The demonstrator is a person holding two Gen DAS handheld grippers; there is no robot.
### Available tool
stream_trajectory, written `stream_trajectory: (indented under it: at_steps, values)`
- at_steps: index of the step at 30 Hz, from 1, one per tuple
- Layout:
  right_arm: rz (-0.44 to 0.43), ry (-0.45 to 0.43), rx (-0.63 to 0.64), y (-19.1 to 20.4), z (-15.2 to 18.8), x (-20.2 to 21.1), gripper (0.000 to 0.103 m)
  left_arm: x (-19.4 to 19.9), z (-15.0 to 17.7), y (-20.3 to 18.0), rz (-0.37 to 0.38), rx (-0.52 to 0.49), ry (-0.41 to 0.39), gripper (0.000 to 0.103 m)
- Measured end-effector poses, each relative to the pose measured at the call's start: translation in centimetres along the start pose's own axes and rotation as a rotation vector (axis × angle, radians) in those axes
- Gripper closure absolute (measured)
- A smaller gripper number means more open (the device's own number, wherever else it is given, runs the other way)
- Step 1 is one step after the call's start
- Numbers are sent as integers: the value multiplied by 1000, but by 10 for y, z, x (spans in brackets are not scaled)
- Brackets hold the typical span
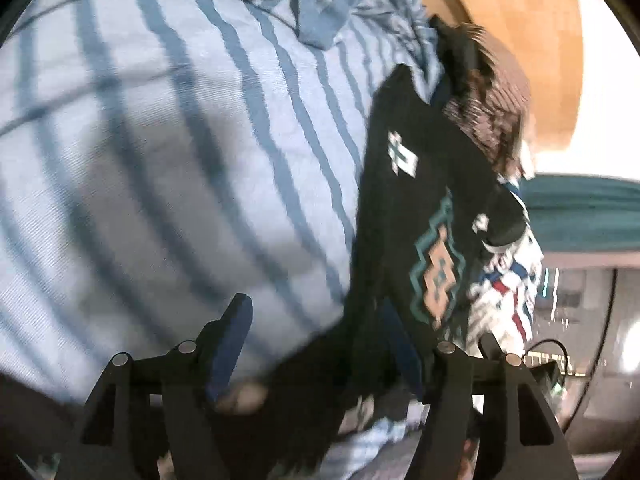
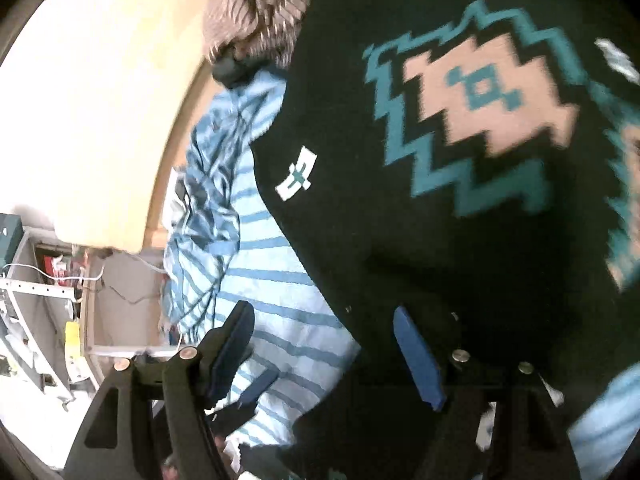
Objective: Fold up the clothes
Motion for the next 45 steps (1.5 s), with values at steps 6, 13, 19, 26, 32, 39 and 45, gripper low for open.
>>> stream_trajectory:
  at_steps: [6, 13, 19, 26, 32, 39, 45]
  values:
    - [156, -200, 199, 33, 5, 59, 27, 46, 31, 24, -52, -171, 20, 35]
    - [160, -296, 452, 89, 30, 70, 27, 63, 50, 54, -85, -85, -48, 35]
    - [256, -177, 529, 91, 45, 39, 28, 84, 56, 70, -231, -96, -133, 35]
    - [361, -33, 544, 71, 59, 7, 28, 87, 61, 72, -333, -150, -128, 35]
    - [415, -18, 576, 72, 63, 4, 28, 79, 62, 79, -378, -137, -113, 35]
    - [473, -8, 632, 81, 67, 3, 28, 75, 56, 117, -434, -35, -92, 35]
    - [471, 34, 653, 84, 75, -11, 28, 79, 51, 141, -418, 32, -90, 35]
Point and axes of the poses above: each gripper's, at about its wrist camera, not at the fingertips, and x roughly against the way its jaws point, y to its left, z to its underside, the point moved 5 cm from there along -x, roughly the way its jaws point, and after that the axes turned 12 degrees about -z, right-handed, at the moved point
